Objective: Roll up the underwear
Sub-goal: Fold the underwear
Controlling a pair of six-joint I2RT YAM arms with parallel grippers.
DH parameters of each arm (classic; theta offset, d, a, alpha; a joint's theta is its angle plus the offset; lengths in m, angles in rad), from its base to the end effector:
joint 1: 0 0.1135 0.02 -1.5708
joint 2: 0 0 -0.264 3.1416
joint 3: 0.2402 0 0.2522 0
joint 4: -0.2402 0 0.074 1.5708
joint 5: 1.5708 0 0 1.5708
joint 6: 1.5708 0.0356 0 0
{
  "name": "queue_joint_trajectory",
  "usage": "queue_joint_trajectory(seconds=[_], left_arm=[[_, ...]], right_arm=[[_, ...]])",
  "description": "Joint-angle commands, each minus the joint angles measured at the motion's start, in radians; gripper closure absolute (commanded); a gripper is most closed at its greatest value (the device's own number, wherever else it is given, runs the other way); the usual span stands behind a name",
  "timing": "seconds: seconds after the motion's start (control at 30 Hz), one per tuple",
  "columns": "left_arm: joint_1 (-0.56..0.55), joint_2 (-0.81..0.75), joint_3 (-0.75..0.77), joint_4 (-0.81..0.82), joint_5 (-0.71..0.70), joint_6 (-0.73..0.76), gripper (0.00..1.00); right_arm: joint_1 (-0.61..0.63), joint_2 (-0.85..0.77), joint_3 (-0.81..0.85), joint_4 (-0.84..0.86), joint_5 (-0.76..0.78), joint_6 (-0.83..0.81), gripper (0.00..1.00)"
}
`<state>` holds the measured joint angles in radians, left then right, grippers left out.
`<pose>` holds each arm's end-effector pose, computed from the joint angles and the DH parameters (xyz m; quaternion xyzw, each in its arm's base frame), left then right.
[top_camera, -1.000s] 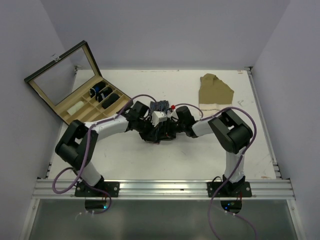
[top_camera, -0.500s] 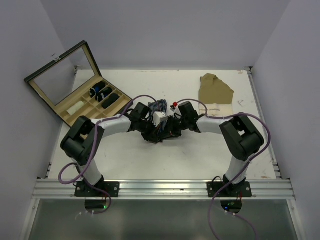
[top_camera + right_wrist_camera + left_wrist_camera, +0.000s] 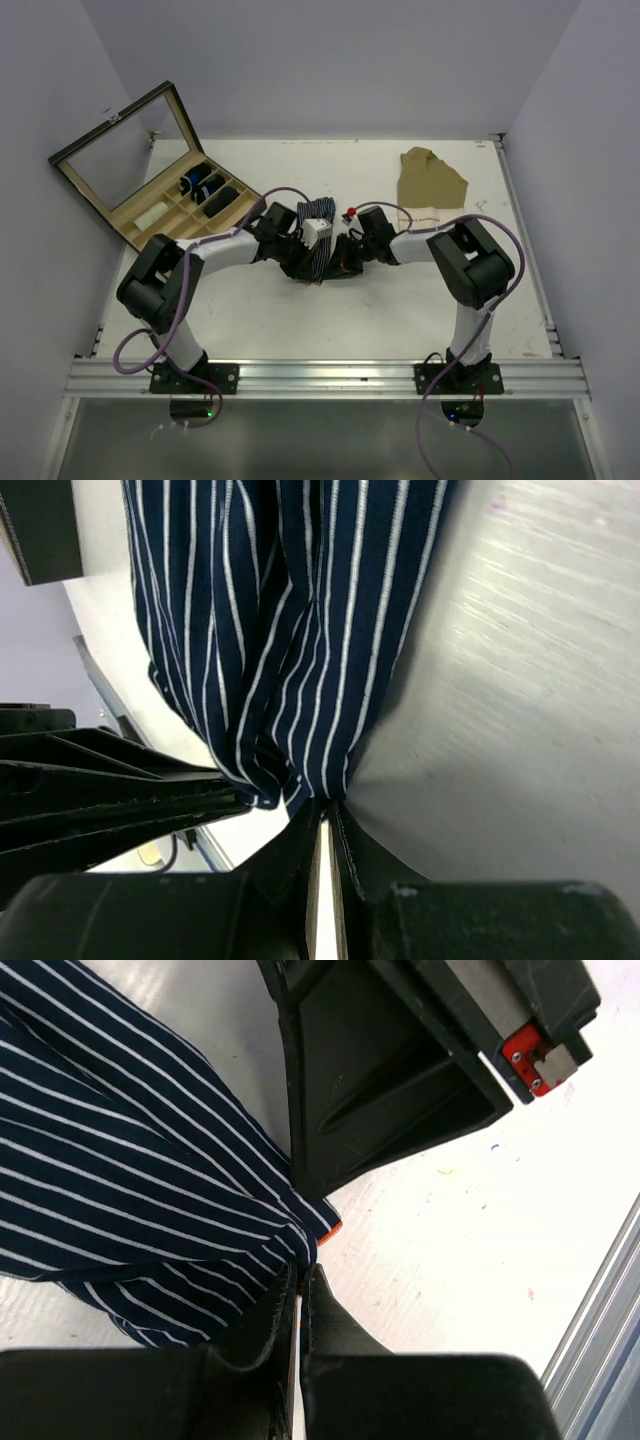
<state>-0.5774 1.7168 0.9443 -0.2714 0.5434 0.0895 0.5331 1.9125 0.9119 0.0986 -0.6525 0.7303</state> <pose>0.2650 -0.1946 0.1564 0.3705 0.8560 -0.3120 0.1808 0.2944 0.1988 0.1082 -0.0166 0.9008 0.4279 0.0721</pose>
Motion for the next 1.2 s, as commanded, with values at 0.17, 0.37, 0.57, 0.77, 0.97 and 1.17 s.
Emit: queue_joint_trajectory(seconds=[0.17, 0.37, 0.57, 0.77, 0.97, 1.17], left_arm=[[0.007, -0.080, 0.039, 0.031, -0.037, -0.074, 1.00], [0.005, -0.082, 0.050, 0.054, -0.023, -0.080, 1.00], [-0.006, -0.045, 0.036, 0.104, -0.016, -0.119, 1.00], [-0.010, 0.013, 0.001, 0.184, -0.026, -0.134, 1.00], [-0.012, 0.053, -0.035, 0.186, -0.004, -0.116, 1.00], [-0.009, 0.029, -0.090, 0.161, 0.012, -0.094, 1.00]], right_arm=[[0.004, 0.059, -0.015, 0.067, 0.028, 0.004, 0.88], [0.004, 0.065, -0.022, 0.076, 0.027, 0.015, 0.88], [0.004, 0.074, -0.028, 0.098, 0.017, 0.041, 0.88], [0.004, 0.071, -0.038, 0.108, 0.013, 0.060, 0.88], [0.002, 0.068, -0.039, 0.110, 0.014, 0.057, 0.88], [0.001, 0.074, -0.030, 0.110, 0.011, 0.040, 0.87]])
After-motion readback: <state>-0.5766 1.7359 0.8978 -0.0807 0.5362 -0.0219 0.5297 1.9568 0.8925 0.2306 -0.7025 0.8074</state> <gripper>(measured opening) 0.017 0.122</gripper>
